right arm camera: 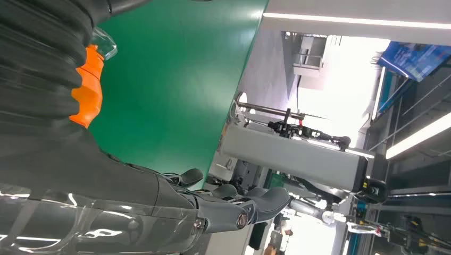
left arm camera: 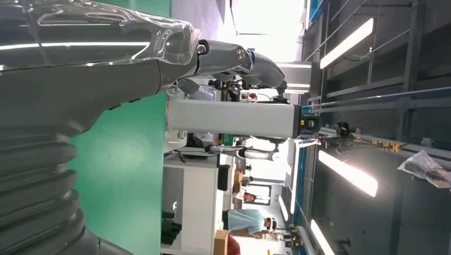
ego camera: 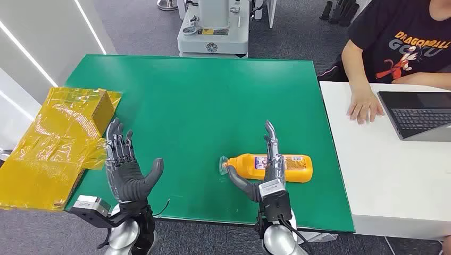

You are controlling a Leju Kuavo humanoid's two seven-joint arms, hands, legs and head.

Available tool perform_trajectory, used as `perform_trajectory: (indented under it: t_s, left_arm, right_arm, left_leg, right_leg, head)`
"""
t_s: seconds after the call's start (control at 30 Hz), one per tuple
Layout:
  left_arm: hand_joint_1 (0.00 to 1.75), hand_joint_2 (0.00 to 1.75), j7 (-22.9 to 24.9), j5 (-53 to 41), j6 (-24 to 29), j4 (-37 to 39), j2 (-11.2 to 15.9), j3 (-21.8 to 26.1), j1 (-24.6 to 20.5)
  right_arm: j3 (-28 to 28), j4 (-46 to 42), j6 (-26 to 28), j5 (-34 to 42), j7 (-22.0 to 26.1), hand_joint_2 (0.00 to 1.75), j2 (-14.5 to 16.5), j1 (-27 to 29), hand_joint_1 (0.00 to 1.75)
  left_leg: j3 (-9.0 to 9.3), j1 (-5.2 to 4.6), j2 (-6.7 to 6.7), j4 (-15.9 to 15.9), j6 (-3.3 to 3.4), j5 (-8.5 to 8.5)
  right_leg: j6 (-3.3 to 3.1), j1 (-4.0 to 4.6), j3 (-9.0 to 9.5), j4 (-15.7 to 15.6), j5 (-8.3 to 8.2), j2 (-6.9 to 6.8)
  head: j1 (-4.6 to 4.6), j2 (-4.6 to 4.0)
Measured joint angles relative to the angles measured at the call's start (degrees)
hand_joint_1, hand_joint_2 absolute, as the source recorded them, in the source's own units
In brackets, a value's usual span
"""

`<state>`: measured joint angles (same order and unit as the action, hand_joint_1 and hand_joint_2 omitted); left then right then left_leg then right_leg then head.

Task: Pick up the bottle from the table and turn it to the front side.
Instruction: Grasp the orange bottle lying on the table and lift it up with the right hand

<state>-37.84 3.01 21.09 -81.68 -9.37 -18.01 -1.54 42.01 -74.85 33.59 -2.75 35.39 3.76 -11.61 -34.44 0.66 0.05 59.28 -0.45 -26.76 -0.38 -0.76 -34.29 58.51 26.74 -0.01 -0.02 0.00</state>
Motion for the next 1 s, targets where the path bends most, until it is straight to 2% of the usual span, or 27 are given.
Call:
perform_trajectory:
  t_s: [0.3, 0.43, 0.53, 0.63, 0.7, 0.83, 1.0]
  left_arm:
    - [0.00, 1.75, -0.01, -0.71, -0.76, 0.00, -0.34, 0.00, 0.01]
    - [0.00, 1.75, 0.00, -1.05, -1.38, 0.00, -0.38, 0.00, 0.01]
    - [0.00, 1.75, 0.00, -1.19, -2.10, 0.00, -0.38, 0.00, -0.03]
    - [0.00, 1.75, -0.01, -1.21, -3.47, 0.00, -0.37, 0.00, -0.23]
    - [0.00, 1.75, -0.01, -1.21, -4.47, 0.00, -0.37, 0.00, -0.46]
    - [0.00, 1.75, 0.01, -1.27, -6.07, 0.00, -0.37, 0.00, -0.70]
    - [0.00, 1.75, 0.11, -1.57, -7.74, -0.04, -0.37, 0.00, -0.72]
  right_arm:
    - [0.00, 0.53, 0.62, -2.26, -0.42, 1.75, -0.01, 0.00, 0.00]
    - [-0.28, -0.39, -2.75, -10.28, -5.73, 1.75, -1.06, -0.75, 0.00]
    - [-0.81, -1.84, -8.05, -21.36, -10.95, 1.75, -3.04, -2.84, 0.00]
    - [-1.02, -2.09, -17.76, -31.67, -16.00, 1.75, -6.06, -7.82, 0.00]
    - [-0.86, -1.13, -24.69, -35.56, -18.24, 1.75, -8.27, -12.03, 0.00]
    - [0.15, 2.19, -34.09, -38.12, -20.07, 1.75, -11.91, -19.40, 0.00]
    - [2.53, 7.27, -44.80, -36.39, -22.11, 1.75, -15.96, -27.74, 0.00]
  left_leg:
    - [0.00, 0.00, 0.00, 0.00, 0.00, 0.00]
    - [0.01, 0.00, 0.00, 0.01, 0.00, 0.00]
    - [0.01, -0.01, 0.01, 0.03, 0.01, 0.01]
    - [0.01, -0.01, 0.03, 0.07, 0.01, 0.04]
    - [0.01, -0.01, 0.03, 0.10, 0.01, 0.06]
    - [-0.01, -0.01, 0.01, 0.13, 0.02, 0.09]
    - [-0.01, -0.02, -0.02, 0.15, 0.02, 0.09]
  right_leg:
    - [0.00, 0.00, 0.00, 0.00, 0.00, 0.00]
    - [0.00, 0.00, 0.00, 0.00, 0.00, 0.00]
    - [0.00, -0.01, 0.00, 0.00, -0.02, 0.01]
    - [0.01, -0.01, 0.01, 0.00, -0.08, 0.04]
    - [0.05, -0.01, 0.02, 0.00, -0.12, 0.05]
    - [0.09, -0.02, 0.03, 0.01, -0.16, 0.02]
    - [0.09, -0.02, 0.03, 0.02, -0.17, -0.01]
  head:
    - [0.00, 0.00]
    - [0.01, 0.00]
    - [0.01, 0.00]
    - [0.01, 0.00]
    - [0.01, 0.00]
    - [0.01, 0.00]
    - [0.01, 0.00]
